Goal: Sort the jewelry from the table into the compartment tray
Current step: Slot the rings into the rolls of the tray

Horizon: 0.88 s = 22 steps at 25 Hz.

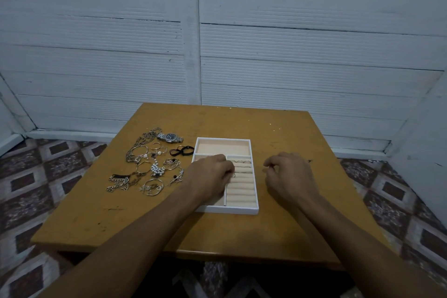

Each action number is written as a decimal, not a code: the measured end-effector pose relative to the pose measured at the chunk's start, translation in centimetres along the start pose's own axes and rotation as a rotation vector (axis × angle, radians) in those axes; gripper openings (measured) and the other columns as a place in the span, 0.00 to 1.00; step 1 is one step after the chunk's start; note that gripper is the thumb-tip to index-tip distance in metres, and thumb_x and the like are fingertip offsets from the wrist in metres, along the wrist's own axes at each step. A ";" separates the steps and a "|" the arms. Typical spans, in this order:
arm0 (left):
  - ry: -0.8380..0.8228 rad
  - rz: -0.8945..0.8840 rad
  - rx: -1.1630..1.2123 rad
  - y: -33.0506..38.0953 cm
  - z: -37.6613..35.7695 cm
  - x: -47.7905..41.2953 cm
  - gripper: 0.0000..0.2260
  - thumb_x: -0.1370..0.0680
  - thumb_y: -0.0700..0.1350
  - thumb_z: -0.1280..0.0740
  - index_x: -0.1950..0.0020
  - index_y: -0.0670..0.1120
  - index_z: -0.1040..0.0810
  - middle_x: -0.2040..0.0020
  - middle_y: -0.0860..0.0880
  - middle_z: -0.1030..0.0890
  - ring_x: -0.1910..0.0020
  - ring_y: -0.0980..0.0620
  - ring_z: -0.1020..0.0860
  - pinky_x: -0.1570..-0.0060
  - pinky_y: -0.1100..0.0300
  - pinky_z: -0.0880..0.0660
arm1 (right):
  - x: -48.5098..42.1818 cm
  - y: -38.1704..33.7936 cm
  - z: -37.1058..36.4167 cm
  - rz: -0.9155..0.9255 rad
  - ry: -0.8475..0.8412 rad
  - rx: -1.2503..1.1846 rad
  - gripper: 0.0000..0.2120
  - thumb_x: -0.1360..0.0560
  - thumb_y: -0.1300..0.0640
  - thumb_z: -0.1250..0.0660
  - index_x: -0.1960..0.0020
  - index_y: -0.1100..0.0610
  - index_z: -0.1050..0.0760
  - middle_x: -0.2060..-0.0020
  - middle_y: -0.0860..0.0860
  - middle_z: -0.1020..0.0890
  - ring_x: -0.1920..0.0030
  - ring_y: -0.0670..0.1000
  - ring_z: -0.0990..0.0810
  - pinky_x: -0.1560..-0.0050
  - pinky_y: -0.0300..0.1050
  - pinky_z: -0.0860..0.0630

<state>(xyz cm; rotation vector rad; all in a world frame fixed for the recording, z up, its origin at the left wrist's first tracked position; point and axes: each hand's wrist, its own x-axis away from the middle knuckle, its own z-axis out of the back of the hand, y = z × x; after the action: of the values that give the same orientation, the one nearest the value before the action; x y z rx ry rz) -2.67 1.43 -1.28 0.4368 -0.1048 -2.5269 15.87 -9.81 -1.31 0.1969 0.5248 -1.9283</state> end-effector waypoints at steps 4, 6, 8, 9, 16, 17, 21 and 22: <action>0.060 -0.089 -0.038 0.0 0.0 0.9 0.12 0.21 0.52 0.41 0.43 0.54 0.19 0.44 0.55 0.22 0.48 0.53 0.23 0.61 0.58 0.25 | -0.3 1.8 0.5 -0.058 -0.007 -0.026 0.11 0.24 0.54 0.36 0.45 0.51 0.18 0.48 0.47 0.16 0.47 0.49 0.22 0.42 0.54 0.25; 0.062 -0.119 -0.076 0.0 0.0 1.2 0.12 0.21 0.51 0.40 0.44 0.54 0.19 0.42 0.54 0.23 0.46 0.53 0.24 0.60 0.58 0.25 | -0.5 2.7 0.8 -0.092 0.013 -0.061 0.11 0.25 0.55 0.36 0.46 0.51 0.18 0.49 0.48 0.16 0.49 0.49 0.20 0.43 0.55 0.24; 0.045 -0.120 -0.084 -0.1 -0.1 1.3 0.12 0.22 0.49 0.39 0.43 0.54 0.19 0.39 0.53 0.23 0.43 0.51 0.25 0.56 0.55 0.25 | -0.7 3.6 1.2 -0.133 0.041 -0.099 0.11 0.25 0.55 0.35 0.47 0.52 0.17 0.51 0.48 0.15 0.58 0.45 0.21 0.49 0.50 0.23; 0.030 -0.115 -0.084 -0.1 -0.1 1.2 0.12 0.22 0.48 0.38 0.42 0.54 0.19 0.38 0.52 0.23 0.42 0.50 0.25 0.55 0.55 0.25 | -0.8 4.2 1.4 -0.161 0.048 -0.107 0.10 0.25 0.55 0.35 0.47 0.52 0.17 0.52 0.49 0.15 0.64 0.43 0.24 0.55 0.46 0.24; 0.055 -0.035 0.102 2.6 -0.3 -1.8 0.12 0.22 0.48 0.37 0.43 0.49 0.18 0.41 0.51 0.22 0.44 0.49 0.26 0.48 0.54 0.27 | -1.9 7.5 2.0 -0.328 -0.054 -0.164 0.12 0.25 0.55 0.34 0.44 0.52 0.19 0.51 0.50 0.17 0.54 0.49 0.21 0.53 0.47 0.22; 0.053 -0.036 0.125 3.5 -0.5 -2.7 0.12 0.22 0.48 0.37 0.43 0.48 0.18 0.42 0.50 0.21 0.45 0.49 0.26 0.48 0.55 0.28 | -2.0 7.9 2.0 -0.341 -0.074 -0.170 0.12 0.26 0.55 0.34 0.43 0.52 0.19 0.51 0.49 0.17 0.53 0.50 0.21 0.51 0.49 0.21; -0.019 -0.071 0.112 6.3 -1.8 -6.4 0.14 0.22 0.49 0.38 0.43 0.47 0.18 0.43 0.47 0.20 0.44 0.46 0.26 0.45 0.52 0.27 | -2.5 10.0 1.8 -0.388 -0.165 -0.181 0.13 0.27 0.58 0.35 0.43 0.52 0.21 0.51 0.49 0.19 0.52 0.50 0.22 0.50 0.49 0.22; -0.049 -0.066 0.097 6.6 -2.2 -7.4 0.14 0.22 0.49 0.39 0.42 0.47 0.19 0.42 0.46 0.20 0.44 0.46 0.26 0.44 0.51 0.27 | -2.7 10.5 1.7 -0.393 -0.192 -0.175 0.12 0.26 0.58 0.35 0.44 0.52 0.21 0.51 0.49 0.19 0.52 0.50 0.22 0.52 0.48 0.22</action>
<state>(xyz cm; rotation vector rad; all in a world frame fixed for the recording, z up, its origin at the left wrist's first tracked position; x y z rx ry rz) 7.36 0.03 -0.18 0.4235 -0.2366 -2.6058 26.70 -11.75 -1.67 -0.2187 0.6340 -2.2368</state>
